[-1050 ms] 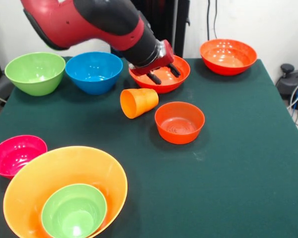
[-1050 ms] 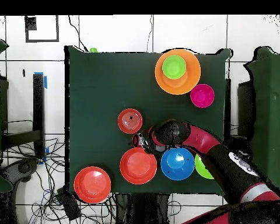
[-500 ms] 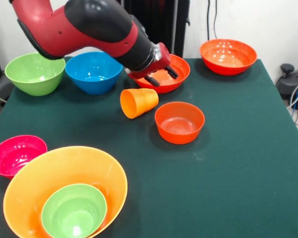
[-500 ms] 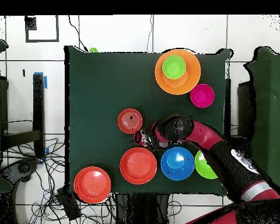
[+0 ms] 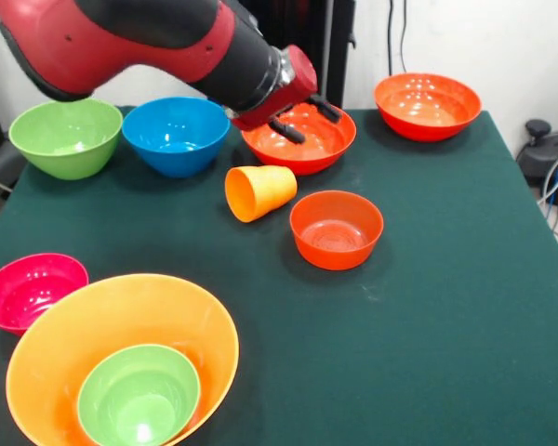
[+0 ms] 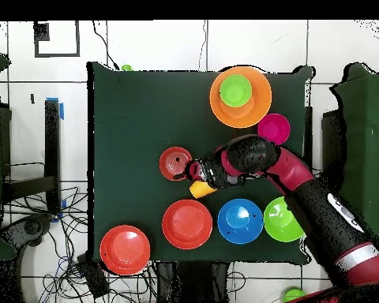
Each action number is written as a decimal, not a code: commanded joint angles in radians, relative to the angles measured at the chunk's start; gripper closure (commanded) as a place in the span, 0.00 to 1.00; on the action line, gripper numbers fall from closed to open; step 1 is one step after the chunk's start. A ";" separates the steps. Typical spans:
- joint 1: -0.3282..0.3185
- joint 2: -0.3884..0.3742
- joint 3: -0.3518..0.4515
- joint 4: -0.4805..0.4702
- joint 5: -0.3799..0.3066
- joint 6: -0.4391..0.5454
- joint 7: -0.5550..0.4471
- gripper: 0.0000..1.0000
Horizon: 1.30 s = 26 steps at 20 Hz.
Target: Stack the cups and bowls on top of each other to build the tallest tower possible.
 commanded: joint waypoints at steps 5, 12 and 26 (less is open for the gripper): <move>0.015 0.070 0.063 -0.299 -0.034 0.332 -0.337 0.00; -0.015 0.138 0.045 -0.359 -0.155 0.331 -0.429 0.00; -0.069 0.310 0.023 -0.478 -0.324 0.215 -0.603 0.00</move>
